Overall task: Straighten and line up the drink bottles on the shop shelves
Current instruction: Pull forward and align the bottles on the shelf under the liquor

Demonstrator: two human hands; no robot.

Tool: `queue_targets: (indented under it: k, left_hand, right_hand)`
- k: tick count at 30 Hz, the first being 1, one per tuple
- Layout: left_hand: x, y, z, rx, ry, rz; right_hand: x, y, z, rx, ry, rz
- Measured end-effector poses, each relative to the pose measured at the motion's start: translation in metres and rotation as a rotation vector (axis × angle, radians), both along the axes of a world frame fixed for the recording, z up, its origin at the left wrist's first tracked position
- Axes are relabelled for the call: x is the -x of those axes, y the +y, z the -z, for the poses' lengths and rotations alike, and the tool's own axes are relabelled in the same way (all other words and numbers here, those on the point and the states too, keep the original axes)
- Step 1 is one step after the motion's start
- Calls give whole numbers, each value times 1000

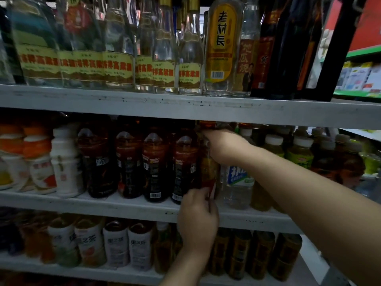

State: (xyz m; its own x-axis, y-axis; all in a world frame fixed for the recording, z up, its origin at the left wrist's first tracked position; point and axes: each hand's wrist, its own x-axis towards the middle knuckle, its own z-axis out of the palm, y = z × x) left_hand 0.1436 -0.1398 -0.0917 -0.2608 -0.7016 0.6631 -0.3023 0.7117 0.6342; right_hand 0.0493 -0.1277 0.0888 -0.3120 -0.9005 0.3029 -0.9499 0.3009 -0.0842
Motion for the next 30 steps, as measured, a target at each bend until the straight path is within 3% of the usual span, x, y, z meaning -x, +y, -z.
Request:
queue_targets:
  k: [4, 12, 20, 24, 27, 30]
  left_hand:
    - [-15, -28, -9, -19, 52, -172]
    - [-11, -38, -5, -81, -6, -144]
    - [-13, -49, -11, -108, -127, -186]
    - [-15, -50, -14, -112, -129, -192]
    - [-16, -51, -16, -100, -121, -171]
    - [-19, -54, -17, -81, -144, -159]
  right_hand:
    - [-3, -10, -10, -117, -13, 76]
    - [-7, -8, -22, -256, -94, 134]
    - [-3, -9, -15, -168, -176, 177]
    - [3, -8, -12, -6, -228, 140]
    - [1, -5, -16, -37, -173, 150]
    - [0, -2, -20, -70, -242, 122]
